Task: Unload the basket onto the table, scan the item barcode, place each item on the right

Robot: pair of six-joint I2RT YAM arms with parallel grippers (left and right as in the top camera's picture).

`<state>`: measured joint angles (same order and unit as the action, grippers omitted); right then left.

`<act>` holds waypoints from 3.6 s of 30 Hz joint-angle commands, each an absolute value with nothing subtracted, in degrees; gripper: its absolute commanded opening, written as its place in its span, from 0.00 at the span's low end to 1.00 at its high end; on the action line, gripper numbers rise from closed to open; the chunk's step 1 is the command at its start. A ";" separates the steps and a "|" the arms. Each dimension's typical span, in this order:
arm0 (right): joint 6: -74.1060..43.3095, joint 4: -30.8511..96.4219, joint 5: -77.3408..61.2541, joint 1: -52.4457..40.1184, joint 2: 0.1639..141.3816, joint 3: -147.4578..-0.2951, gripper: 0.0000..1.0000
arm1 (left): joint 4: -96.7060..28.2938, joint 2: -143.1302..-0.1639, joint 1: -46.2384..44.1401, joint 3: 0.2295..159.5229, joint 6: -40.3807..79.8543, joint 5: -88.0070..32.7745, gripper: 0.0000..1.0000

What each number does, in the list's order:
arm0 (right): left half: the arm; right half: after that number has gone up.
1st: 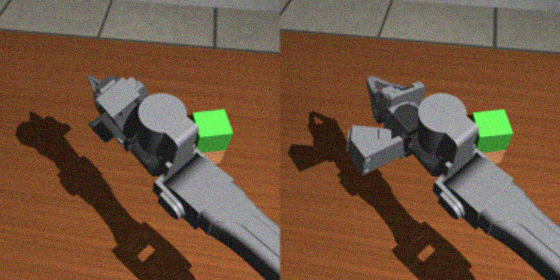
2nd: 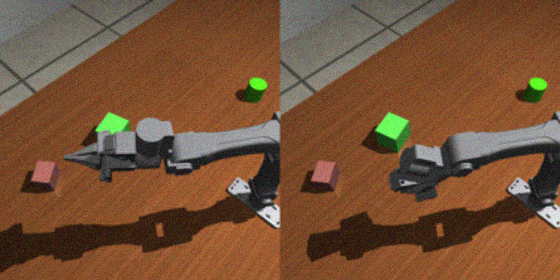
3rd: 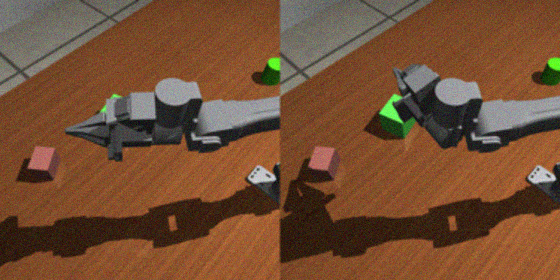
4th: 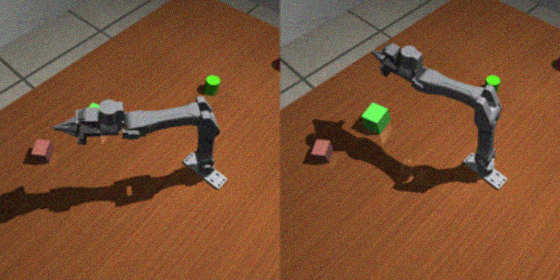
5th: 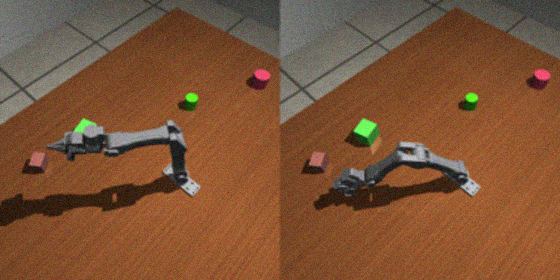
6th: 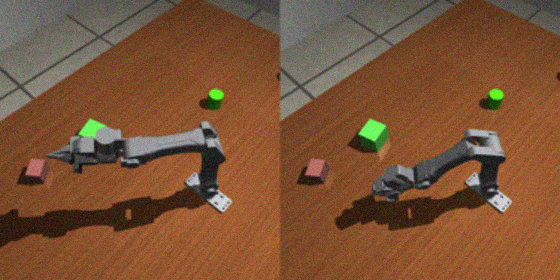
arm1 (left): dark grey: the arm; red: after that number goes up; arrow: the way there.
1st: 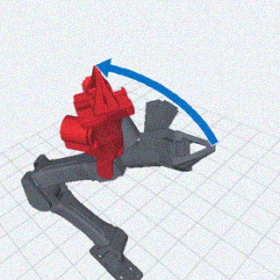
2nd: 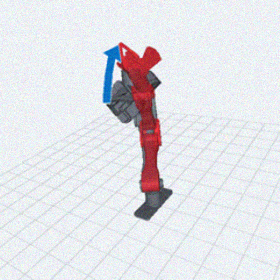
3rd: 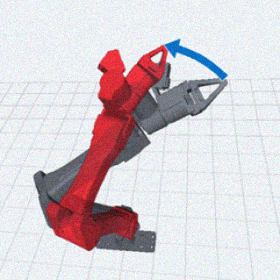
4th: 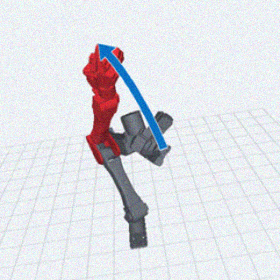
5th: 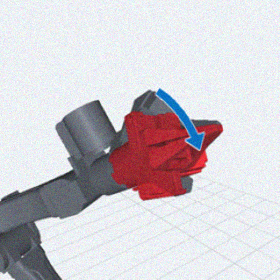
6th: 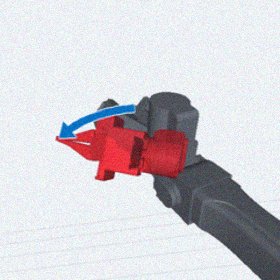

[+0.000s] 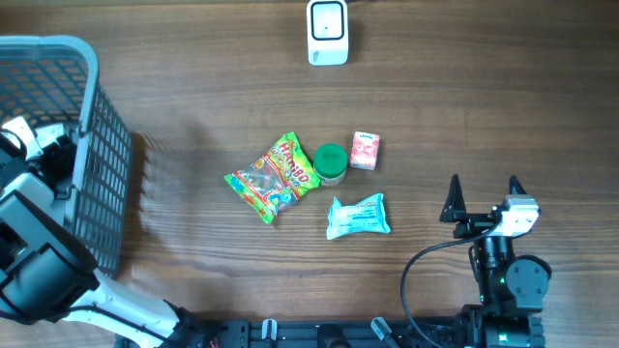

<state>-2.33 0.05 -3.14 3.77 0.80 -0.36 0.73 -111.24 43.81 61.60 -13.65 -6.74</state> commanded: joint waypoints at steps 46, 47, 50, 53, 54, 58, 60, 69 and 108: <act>-3.03 -0.08 -2.61 3.60 0.54 -0.30 1.00 | -13.89 -63.37 4.80 60.75 8.19 -29.52 0.71; -3.01 -0.08 -2.61 3.60 0.54 -0.30 1.00 | -16.56 -64.03 3.42 60.75 8.19 -27.73 0.70; -3.01 -0.08 -2.61 3.60 0.54 -0.30 1.00 | -26.20 -66.85 -0.51 60.75 8.19 -22.35 0.68; -3.01 -0.08 -2.61 3.60 0.54 -0.30 1.00 | -34.24 -70.61 -3.75 60.75 8.21 -16.10 0.65; -3.03 -0.08 -2.61 3.60 0.54 -0.30 1.00 | -36.56 -72.27 -4.80 60.73 8.23 -13.82 0.63; -3.01 -0.08 -2.61 3.60 0.54 -0.30 1.00 | -40.40 -78.04 -7.09 60.73 10.33 -9.82 0.62; -3.01 -0.08 -2.61 3.60 0.54 -0.30 1.00 | -40.82 -81.56 -7.86 60.62 10.83 -7.49 0.62; -3.03 -0.08 -2.61 3.60 0.54 -0.30 1.00 | -30.48 -97.43 -8.03 58.98 10.96 -6.28 0.63; -4.62 -0.05 -3.11 3.60 0.56 -0.30 1.00 | -32.88 -45.39 -7.99 94.43 -7.84 18.63 1.00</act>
